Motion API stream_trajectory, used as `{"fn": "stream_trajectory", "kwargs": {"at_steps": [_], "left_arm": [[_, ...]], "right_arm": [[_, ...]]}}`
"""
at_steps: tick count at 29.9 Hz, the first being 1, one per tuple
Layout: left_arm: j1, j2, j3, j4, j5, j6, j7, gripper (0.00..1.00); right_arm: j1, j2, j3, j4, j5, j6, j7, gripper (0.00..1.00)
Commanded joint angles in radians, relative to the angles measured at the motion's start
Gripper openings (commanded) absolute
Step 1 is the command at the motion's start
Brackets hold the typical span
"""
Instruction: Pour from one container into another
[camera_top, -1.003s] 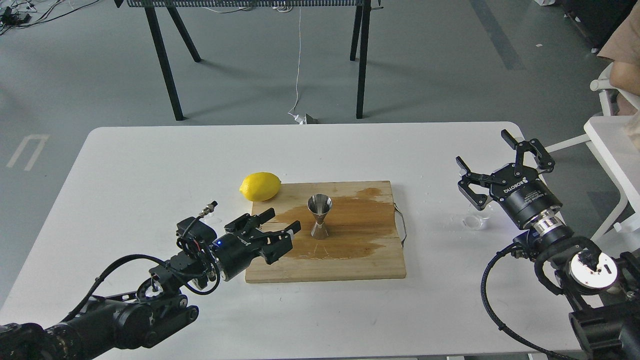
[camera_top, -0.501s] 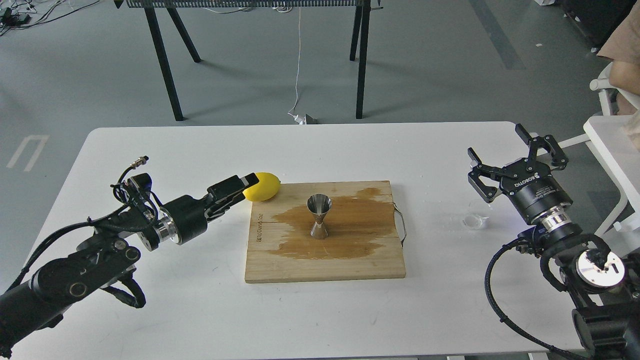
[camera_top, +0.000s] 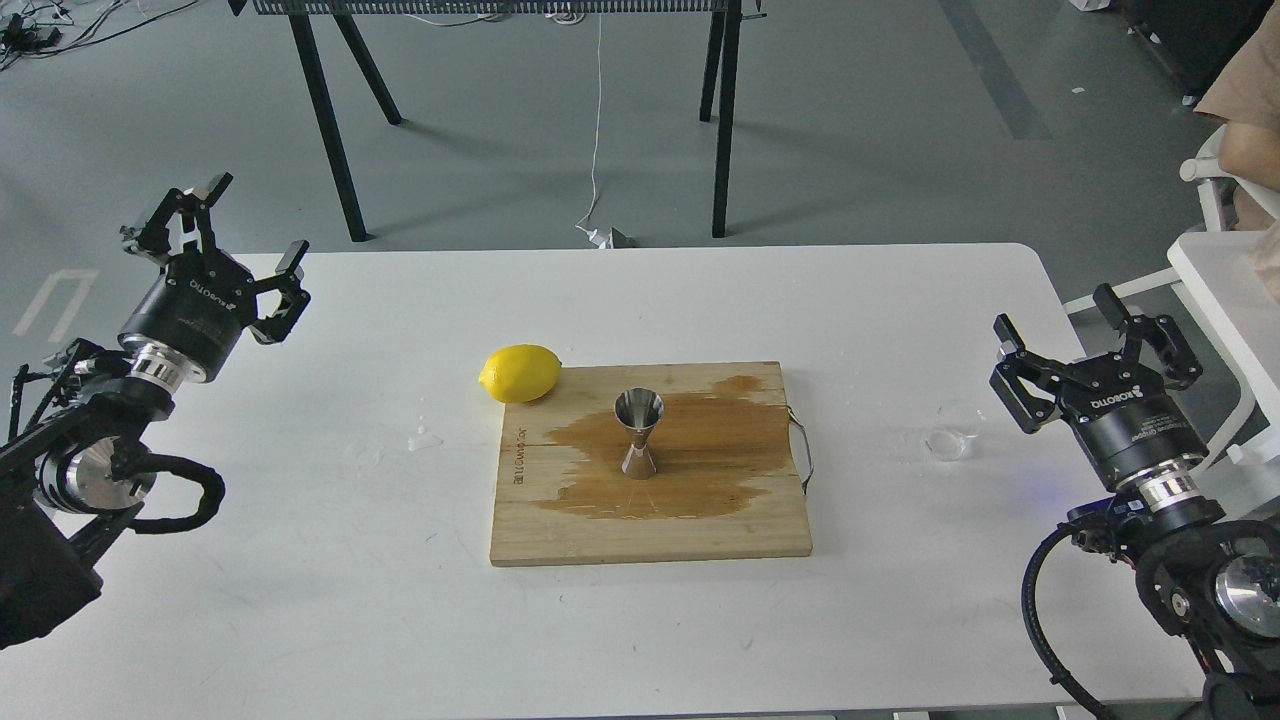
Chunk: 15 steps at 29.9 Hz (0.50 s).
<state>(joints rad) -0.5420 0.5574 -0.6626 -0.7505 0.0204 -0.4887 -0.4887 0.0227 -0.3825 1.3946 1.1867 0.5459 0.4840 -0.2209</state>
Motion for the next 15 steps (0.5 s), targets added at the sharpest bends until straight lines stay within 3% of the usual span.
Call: {"fn": "stream_trajectory", "kwargs": {"at_steps": [1, 9, 15], "left_arm": [[0.031, -0.011, -0.003, -0.001, -0.014, 0.0, 0.0, 0.93], [0.068, -0.042, -0.006, -0.001, -0.016, 0.0, 0.0, 0.93], [0.076, -0.045, -0.005, -0.001, -0.016, 0.0, 0.0, 0.94]], "right_arm": [[-0.05, -0.039, 0.006, 0.06, 0.116, -0.125, 0.0, 0.96], [-0.084, -0.073, 0.087, 0.162, 0.233, -0.707, 0.003, 0.97], [-0.057, -0.075, 0.092, 0.163, 0.229, -0.909, 0.005, 0.97]]}}
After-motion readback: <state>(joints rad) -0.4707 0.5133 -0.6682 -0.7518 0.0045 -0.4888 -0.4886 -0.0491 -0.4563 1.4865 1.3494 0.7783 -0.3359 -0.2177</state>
